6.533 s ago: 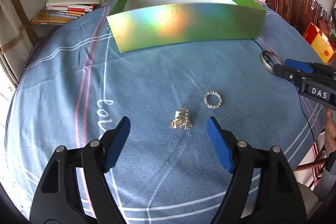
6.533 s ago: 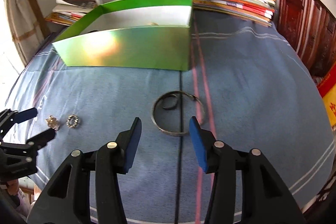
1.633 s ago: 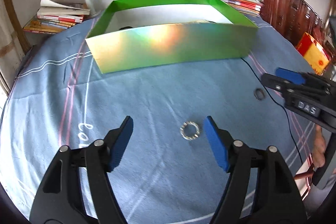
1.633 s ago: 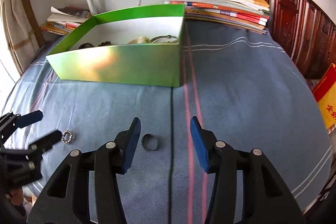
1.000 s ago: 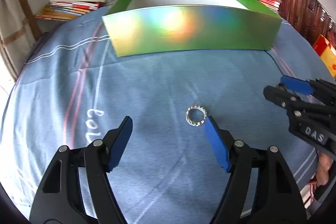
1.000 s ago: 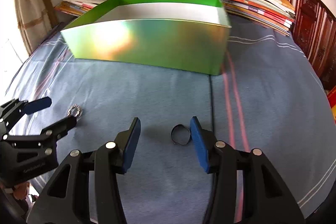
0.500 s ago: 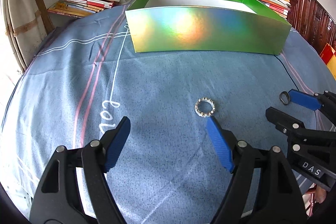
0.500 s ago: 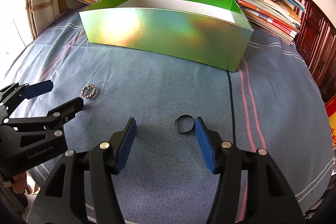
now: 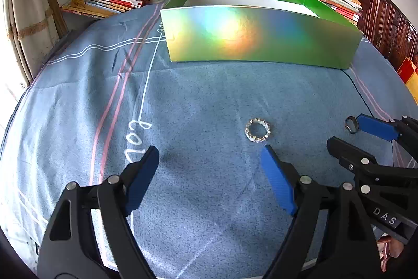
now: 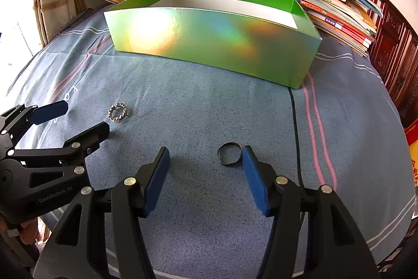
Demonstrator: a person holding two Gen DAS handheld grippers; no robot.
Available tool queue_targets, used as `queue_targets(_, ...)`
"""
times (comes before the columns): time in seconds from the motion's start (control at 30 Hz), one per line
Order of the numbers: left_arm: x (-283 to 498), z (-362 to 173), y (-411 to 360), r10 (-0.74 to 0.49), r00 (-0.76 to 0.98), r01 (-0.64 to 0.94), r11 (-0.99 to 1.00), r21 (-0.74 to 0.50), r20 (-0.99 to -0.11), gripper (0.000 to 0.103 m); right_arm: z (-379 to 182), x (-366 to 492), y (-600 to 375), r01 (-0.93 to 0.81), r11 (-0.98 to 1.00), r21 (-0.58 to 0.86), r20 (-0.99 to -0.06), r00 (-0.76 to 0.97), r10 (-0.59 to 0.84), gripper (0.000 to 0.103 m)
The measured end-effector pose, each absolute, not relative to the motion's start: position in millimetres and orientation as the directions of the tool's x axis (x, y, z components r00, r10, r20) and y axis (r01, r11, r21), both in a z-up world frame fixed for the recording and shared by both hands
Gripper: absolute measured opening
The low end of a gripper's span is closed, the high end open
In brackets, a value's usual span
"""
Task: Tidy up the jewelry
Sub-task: 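Withdraw the left tool to the beaded silver ring while the right tool moves to the black hair tie, then grasp the beaded silver ring with the left tool while the right tool grasps the black hair tie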
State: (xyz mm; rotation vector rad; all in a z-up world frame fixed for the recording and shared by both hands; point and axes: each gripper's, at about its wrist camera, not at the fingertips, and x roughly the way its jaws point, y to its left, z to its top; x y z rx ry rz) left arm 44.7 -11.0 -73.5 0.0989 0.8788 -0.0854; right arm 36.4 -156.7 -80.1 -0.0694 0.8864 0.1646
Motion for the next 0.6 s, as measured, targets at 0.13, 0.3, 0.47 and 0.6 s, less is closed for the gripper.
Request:
queue_targets(0.13, 46, -73, -12, -0.030, 0.633, 0.111, 0.992, 0.052, -0.773, 0.080, -78, 33, -161, -0.161, 0.987, 0.000, -0.770, 0.630, 0.103, 0.057)
queue_targets(0.3, 46, -72, -16, -0.019, 0.635, 0.110, 0.992, 0.066, -0.773, 0.080, -79, 31, -169, -0.145, 0.989, 0.012, -0.768, 0.632, 0.102, 0.057)
queue_targets(0.47, 47, -72, -17, -0.012, 0.635, 0.108, 0.991, 0.074, -0.772, 0.081, -81, 32, -172, -0.142, 0.989, 0.035, -0.771, 0.625, 0.117, 0.057)
queue_targets(0.6, 48, -73, -16, -0.014, 0.633, 0.105, 0.992, 0.067, -0.774, 0.082, -82, 32, -164, -0.165, 0.986, 0.034, -0.772, 0.622, 0.130, 0.057)
